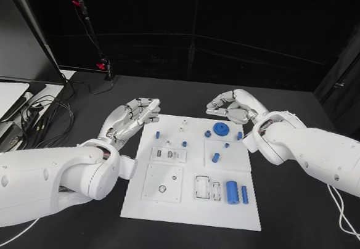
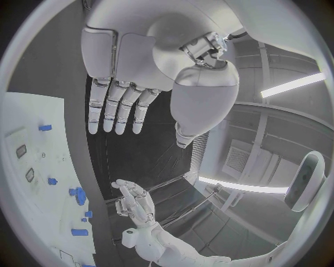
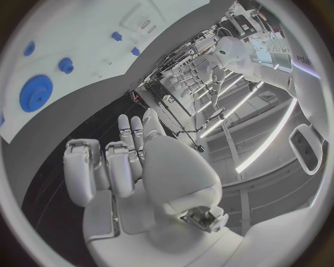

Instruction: Assemble the parts on the task board

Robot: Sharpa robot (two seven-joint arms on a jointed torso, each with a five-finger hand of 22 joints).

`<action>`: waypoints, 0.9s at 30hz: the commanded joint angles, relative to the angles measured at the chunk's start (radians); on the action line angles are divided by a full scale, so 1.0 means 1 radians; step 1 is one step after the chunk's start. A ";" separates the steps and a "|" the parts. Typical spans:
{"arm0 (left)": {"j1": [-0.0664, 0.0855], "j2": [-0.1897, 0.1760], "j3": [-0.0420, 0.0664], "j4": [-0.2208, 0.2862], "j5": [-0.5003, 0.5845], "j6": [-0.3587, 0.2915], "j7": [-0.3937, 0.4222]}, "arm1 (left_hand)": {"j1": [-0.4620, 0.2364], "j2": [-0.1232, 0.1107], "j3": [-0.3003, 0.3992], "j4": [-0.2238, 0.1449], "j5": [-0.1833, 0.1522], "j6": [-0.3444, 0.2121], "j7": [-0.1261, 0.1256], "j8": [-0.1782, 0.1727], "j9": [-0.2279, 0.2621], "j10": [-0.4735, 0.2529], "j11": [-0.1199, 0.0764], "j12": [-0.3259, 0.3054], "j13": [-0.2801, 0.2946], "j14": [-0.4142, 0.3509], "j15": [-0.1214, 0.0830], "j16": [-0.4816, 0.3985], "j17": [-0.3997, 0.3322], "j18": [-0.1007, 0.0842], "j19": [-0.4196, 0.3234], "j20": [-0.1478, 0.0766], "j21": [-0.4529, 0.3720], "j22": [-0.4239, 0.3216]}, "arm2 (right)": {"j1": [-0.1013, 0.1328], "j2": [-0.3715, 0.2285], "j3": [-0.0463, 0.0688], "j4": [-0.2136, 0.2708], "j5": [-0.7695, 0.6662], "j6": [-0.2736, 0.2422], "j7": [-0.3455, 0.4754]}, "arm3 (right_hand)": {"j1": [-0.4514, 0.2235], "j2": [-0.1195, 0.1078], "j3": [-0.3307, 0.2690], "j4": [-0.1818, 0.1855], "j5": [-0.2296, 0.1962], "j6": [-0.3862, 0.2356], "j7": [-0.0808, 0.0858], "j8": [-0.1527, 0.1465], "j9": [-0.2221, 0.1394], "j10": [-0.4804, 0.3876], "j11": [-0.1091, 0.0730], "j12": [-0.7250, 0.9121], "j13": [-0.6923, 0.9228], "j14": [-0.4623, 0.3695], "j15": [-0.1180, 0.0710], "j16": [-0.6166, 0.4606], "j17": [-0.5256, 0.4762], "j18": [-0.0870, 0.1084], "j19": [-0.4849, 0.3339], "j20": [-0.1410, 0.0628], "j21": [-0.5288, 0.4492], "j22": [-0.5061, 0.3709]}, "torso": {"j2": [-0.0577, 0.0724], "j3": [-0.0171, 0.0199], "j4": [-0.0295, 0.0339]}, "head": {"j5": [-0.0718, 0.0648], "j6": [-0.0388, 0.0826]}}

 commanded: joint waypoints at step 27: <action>0.002 0.001 0.001 -0.016 -0.007 0.011 0.274 | 0.003 0.023 -0.005 -0.002 -0.002 0.006 0.155 -0.010 -0.001 0.008 0.000 -0.007 -0.001 0.006 0.000 -0.003 0.000 0.016 0.005 0.000 0.005 -0.001 | -0.006 0.127 0.015 -0.144 -0.524 0.137 -0.294 | 0.068 -0.059 -0.001 0.016 -0.005 0.020 0.000 -0.172 0.001 0.031 0.004 -0.142 0.001 0.056 0.004 -0.001 0.004 -0.008 0.049 0.005 -0.001 0.181 | -0.004 -0.0035 0.0066 | -0.005 -0.023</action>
